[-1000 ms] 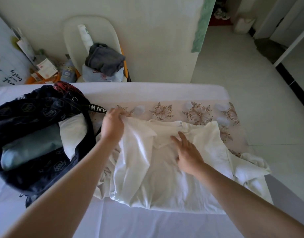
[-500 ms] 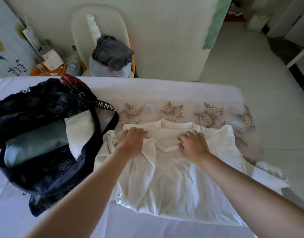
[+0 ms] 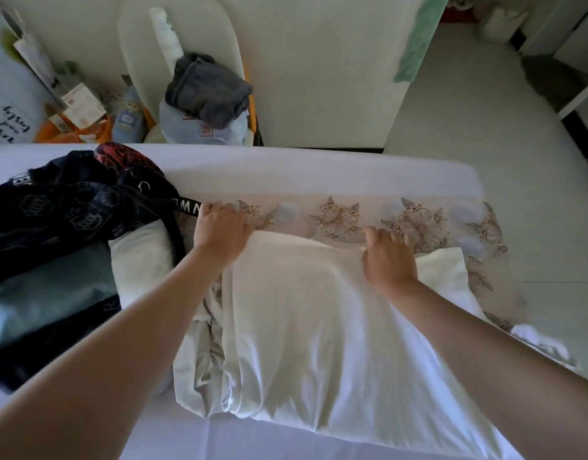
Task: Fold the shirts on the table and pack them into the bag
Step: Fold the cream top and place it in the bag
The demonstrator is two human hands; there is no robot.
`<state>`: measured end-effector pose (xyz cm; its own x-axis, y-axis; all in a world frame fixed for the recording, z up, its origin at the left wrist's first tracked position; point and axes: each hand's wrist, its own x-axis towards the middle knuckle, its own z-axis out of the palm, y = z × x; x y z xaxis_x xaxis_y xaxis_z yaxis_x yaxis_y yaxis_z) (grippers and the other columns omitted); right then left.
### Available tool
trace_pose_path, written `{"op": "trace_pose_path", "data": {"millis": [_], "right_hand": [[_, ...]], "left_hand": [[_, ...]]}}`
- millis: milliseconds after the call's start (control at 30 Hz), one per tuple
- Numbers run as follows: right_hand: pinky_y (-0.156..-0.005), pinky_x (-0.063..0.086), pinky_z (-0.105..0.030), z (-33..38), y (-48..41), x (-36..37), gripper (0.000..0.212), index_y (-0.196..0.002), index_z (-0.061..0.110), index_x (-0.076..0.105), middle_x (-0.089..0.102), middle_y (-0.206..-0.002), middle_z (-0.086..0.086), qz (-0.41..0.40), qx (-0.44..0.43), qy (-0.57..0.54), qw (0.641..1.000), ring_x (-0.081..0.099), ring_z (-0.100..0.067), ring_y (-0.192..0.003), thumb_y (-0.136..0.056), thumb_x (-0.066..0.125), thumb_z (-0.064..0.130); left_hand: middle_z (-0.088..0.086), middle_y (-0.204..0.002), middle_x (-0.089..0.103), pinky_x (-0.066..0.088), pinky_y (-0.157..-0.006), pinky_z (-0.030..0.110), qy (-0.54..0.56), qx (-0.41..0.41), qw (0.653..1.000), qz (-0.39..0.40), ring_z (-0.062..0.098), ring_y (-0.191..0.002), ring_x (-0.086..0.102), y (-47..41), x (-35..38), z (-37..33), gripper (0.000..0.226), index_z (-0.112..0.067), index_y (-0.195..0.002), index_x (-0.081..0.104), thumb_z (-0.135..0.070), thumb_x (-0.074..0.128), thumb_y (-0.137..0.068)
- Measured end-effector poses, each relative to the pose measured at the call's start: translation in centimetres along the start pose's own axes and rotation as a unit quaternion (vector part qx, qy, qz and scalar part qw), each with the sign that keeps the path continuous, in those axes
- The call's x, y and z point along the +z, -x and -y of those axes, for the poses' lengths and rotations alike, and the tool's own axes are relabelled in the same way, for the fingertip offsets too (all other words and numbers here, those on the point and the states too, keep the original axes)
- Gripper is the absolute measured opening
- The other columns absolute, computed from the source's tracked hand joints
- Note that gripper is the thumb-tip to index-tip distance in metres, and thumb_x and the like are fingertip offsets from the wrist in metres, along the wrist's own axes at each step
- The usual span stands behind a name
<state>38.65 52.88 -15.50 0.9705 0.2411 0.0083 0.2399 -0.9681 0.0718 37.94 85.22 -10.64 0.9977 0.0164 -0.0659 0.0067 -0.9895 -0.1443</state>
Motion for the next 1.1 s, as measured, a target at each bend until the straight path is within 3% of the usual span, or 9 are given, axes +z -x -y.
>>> {"op": "trace_pose_path", "data": {"millis": [133, 233, 433, 533, 600, 700, 800, 1000, 1100], "right_hand": [[-0.089, 0.042, -0.048, 1.9, 2.0, 0.4, 0.049, -0.121, 0.013, 0.057, 0.056, -0.116, -0.015, -0.064, -0.109, -0.011, 0.992, 0.052, -0.035, -0.101, -0.073, 0.061, 0.008], [-0.093, 0.044, -0.047, 3.2, 5.2, 1.7, 0.053, -0.128, 0.018, 0.058, 0.054, -0.135, -0.015, -0.012, -0.207, -0.05, 0.977, 0.053, -0.035, -0.116, -0.076, 0.06, 0.013], [-0.115, 0.032, -0.052, 5.7, 10.4, 1.1, 0.061, -0.147, 0.016, 0.044, 0.034, -0.157, -0.016, 0.09, -0.111, -0.076, 0.987, 0.037, -0.037, -0.142, -0.088, 0.058, 0.014], [-0.1, 0.045, -0.043, 7.2, 14.8, -0.5, 0.052, -0.134, 0.019, 0.053, 0.051, -0.134, -0.01, 0.047, -0.131, -0.13, 0.982, 0.052, -0.032, -0.12, -0.082, 0.057, 0.019], [-0.082, 0.049, -0.04, 7.9, 18.4, -1.0, 0.042, -0.12, 0.022, 0.059, 0.055, -0.109, -0.004, 0.039, -0.145, -0.165, 0.975, 0.057, -0.028, -0.098, -0.078, 0.054, 0.027], [-0.074, 0.051, -0.038, 8.1, 23.0, -0.7, 0.047, -0.116, 0.023, 0.06, 0.056, -0.102, -0.001, 0.065, -0.166, -0.178, 0.968, 0.06, -0.026, -0.089, -0.073, 0.056, 0.042], [-0.072, 0.052, -0.034, 7.6, 26.0, -0.8, 0.065, -0.124, 0.023, 0.057, 0.057, -0.103, 0.001, 0.086, -0.2, -0.137, 0.966, 0.061, -0.022, -0.087, -0.065, 0.061, 0.049], [-0.048, 0.048, -0.024, 6.0, 26.6, -1.4, 0.084, -0.122, 0.016, 0.06, 0.062, -0.079, 0.004, 0.033, -0.192, -0.098, 0.976, 0.06, -0.015, -0.054, -0.042, 0.076, 0.0], [-0.061, 0.052, -0.028, 6.0, 26.7, -2.2, 0.065, -0.12, 0.019, 0.061, 0.065, -0.094, 0.0, 0.089, -0.222, -0.11, 0.965, 0.067, -0.022, -0.071, -0.059, 0.068, -0.003]], "left_hand": [[0.01, -0.117, 0.06, 0.039, -0.091, 0.045, 0.058, -0.02, 0.997, -0.044, 0.032, -0.108, 0.053, 2.4, 2.9, -2.1, 0.031, -0.015, -0.119, 0.06, -0.032, 0.055, -0.093], [0.006, -0.112, 0.058, 0.042, -0.084, 0.043, 0.131, 0.016, 0.985, -0.11, 0.03, -0.103, 0.052, 6.6, 3.5, -4.2, 0.031, -0.017, -0.114, 0.061, -0.016, 0.064, -0.083], [0.002, -0.088, 0.054, 0.048, -0.06, 0.039, 0.304, -0.023, 0.945, -0.122, 0.029, -0.077, 0.056, 18.0, 3.6, -4.8, 0.013, -0.016, -0.093, 0.052, -0.022, 0.042, -0.088], [0.002, -0.08, 0.055, 0.045, -0.053, 0.037, 0.298, -0.056, 0.947, -0.106, 0.029, -0.069, 0.058, 23.4, 3.8, -5.5, 0.021, -0.015, -0.084, 0.05, -0.033, 0.042, -0.089], [0.0, -0.079, 0.056, 0.047, -0.058, 0.036, 0.308, -0.12, 0.941, -0.069, 0.026, -0.073, 0.058, 26.4, 3.7, -6.1, 0.027, -0.017, -0.082, 0.051, -0.043, 0.052, -0.089], [-0.002, -0.085, 0.058, 0.047, -0.067, 0.035, 0.337, -0.182, 0.923, -0.03, 0.022, -0.081, 0.056, 28.9, 4.2, -6.8, 0.023, -0.019, -0.083, 0.054, -0.035, 0.071, -0.081], [-0.001, -0.08, 0.062, 0.044, -0.063, 0.032, 0.436, -0.273, 0.857, -0.019, 0.025, -0.079, 0.059, 29.7, 3.0, -7.2, 0.012, -0.019, -0.075, 0.061, -0.022, 0.067, -0.085], [0.003, -0.077, 0.06, 0.038, -0.065, 0.033, 0.544, -0.373, 0.746, -0.097, 0.029, -0.081, 0.057, 29.1, 0.8, -5.6, 0.019, -0.013, -0.091, 0.065, -0.022, 0.049, -0.098], [0.005, -0.078, 0.055, 0.037, -0.064, 0.037, 0.553, -0.404, 0.719, -0.116, 0.031, -0.08, 0.052, 29.5, 0.7, -4.3, 0.019, -0.009, -0.087, 0.052, -0.014, 0.036, -0.097]]}}
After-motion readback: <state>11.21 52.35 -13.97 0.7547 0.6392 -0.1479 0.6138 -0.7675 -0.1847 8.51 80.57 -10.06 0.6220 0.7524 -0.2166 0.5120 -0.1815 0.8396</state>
